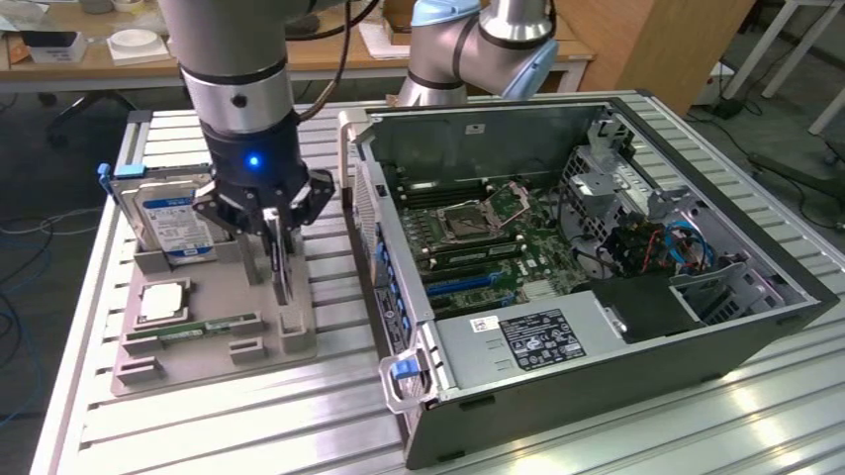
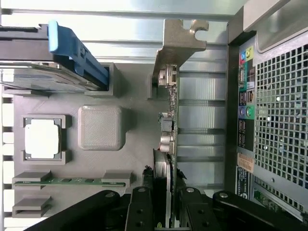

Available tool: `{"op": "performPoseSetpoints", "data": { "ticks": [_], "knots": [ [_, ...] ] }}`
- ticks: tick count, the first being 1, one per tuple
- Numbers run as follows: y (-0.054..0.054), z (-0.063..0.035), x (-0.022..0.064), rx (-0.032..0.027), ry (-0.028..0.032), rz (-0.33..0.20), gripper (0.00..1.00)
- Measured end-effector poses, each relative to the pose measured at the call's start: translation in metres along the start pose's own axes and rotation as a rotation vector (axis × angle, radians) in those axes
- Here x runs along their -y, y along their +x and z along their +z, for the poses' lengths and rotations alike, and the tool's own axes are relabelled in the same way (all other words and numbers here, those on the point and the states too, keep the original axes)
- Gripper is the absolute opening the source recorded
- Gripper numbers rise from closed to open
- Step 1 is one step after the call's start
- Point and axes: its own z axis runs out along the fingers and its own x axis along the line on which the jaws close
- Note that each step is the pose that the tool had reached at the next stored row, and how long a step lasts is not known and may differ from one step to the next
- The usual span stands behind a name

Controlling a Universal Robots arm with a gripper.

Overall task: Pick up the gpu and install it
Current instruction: 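Pick up the gpu and move the gpu toward the slot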

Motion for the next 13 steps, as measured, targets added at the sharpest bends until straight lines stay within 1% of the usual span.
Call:
{"op": "performPoseSetpoints", "data": {
  "ticks": [5,13],
  "knots": [
    [0.000,-0.0099,-0.0004,0.0001,-0.0001,0.000,0.27],
    [-0.001,-0.0296,-0.0013,0.0001,-0.0001,0.000,0.27]
  ]
}}
